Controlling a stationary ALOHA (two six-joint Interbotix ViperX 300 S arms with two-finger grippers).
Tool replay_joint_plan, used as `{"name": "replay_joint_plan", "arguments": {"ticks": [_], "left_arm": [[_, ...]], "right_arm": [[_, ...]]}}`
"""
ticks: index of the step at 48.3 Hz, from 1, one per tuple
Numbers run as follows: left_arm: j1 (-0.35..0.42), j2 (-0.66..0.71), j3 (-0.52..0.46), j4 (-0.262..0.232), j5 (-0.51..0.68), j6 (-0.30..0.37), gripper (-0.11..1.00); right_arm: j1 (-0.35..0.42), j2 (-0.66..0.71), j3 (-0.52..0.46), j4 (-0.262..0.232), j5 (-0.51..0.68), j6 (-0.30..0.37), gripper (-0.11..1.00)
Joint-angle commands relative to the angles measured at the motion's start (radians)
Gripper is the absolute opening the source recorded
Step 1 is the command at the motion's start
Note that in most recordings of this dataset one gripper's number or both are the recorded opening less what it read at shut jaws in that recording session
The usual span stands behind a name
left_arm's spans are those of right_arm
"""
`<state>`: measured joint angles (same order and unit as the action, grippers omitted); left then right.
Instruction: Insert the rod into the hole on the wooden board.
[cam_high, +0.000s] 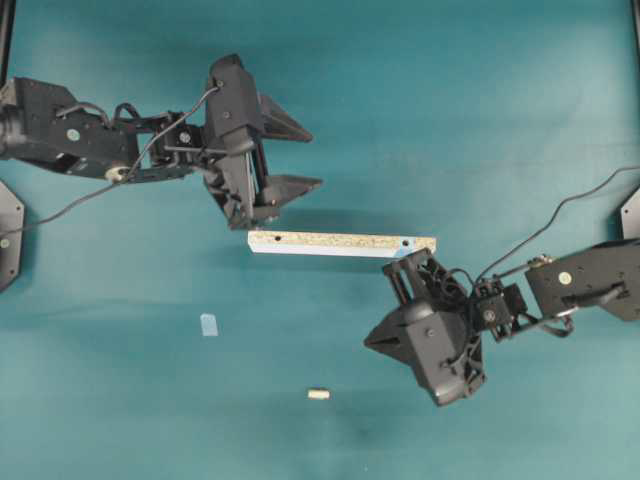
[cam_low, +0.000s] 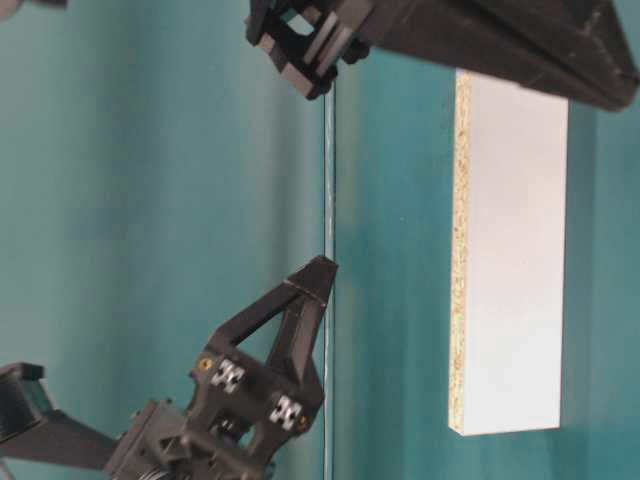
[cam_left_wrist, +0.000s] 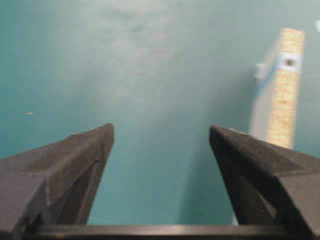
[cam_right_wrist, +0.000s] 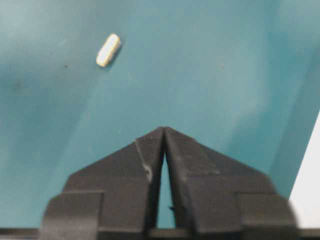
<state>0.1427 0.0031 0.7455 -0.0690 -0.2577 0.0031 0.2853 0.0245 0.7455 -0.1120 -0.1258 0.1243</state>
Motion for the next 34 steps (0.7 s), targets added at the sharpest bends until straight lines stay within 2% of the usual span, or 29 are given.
{"name": "replay_joint_plan", "arguments": {"ticks": [1, 6, 8, 14, 20, 34], "left_arm": [[-0.026, -0.043, -0.020, 0.002, 0.029, -0.006, 0.95], [-0.051, -0.044, -0.020, 0.002, 0.063, -0.008, 0.99], [-0.060, -0.043, -0.020, 0.002, 0.075, -0.008, 1.00], [-0.086, -0.029, -0.017, 0.002, 0.097, -0.008, 0.99], [-0.101, -0.012, -0.015, 0.002, 0.097, -0.008, 0.99], [-0.130, 0.021, -0.017, 0.003, 0.097, -0.008, 0.98]], "right_arm": [[0.005, -0.028, -0.043, -0.002, 0.066, 0.054, 0.26], [0.006, -0.029, -0.080, -0.002, 0.166, 0.155, 0.58], [0.006, -0.029, -0.092, -0.002, 0.206, 0.193, 0.64], [0.006, -0.031, -0.127, -0.002, 0.311, 0.304, 0.65], [0.006, -0.031, -0.160, -0.002, 0.374, 0.373, 0.65], [0.006, -0.029, -0.202, -0.003, 0.446, 0.442, 0.65]]}}
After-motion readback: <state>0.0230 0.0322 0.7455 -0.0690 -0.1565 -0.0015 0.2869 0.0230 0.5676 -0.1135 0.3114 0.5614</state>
